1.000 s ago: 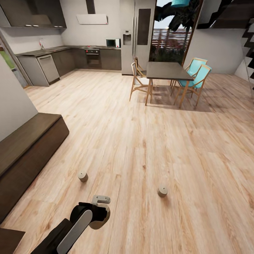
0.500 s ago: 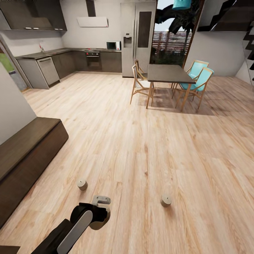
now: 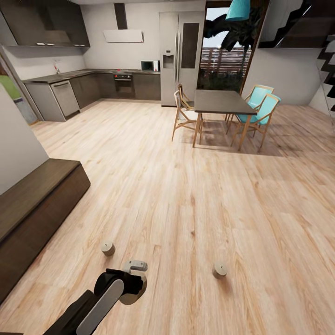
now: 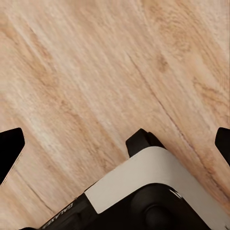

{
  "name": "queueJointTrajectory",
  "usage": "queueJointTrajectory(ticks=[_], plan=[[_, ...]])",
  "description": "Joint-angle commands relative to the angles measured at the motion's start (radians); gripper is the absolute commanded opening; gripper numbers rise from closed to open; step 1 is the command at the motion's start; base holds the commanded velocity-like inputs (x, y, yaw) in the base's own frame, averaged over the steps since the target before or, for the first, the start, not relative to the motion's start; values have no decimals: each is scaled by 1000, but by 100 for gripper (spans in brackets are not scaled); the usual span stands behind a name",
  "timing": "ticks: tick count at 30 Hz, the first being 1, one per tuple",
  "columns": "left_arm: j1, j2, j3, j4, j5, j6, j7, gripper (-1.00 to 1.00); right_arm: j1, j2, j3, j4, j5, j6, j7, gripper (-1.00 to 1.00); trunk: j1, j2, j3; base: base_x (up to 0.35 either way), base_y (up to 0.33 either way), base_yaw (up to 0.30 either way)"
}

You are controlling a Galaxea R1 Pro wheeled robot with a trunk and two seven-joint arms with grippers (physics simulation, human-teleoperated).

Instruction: Place each of the two pumpkins and all three candles from the living room inside a cabinet in the living room (use any cabinet), then make sure every cabinet is closed, and position the cauldron so it is next to a table in the living room.

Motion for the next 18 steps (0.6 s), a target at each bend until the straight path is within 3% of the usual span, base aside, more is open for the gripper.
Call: queueJointTrajectory(ticks=[1,18], plan=[[-1,1,-2,-1,9,1,10,-100,-1,-1,8,1,-11,-4,3,100,0,0,1,205,0,0],[-1,1,-4,-2,9,1,10,-100,-1,-1,8,8,-11,-2,-4,100,0,0,29,107,0,0]])
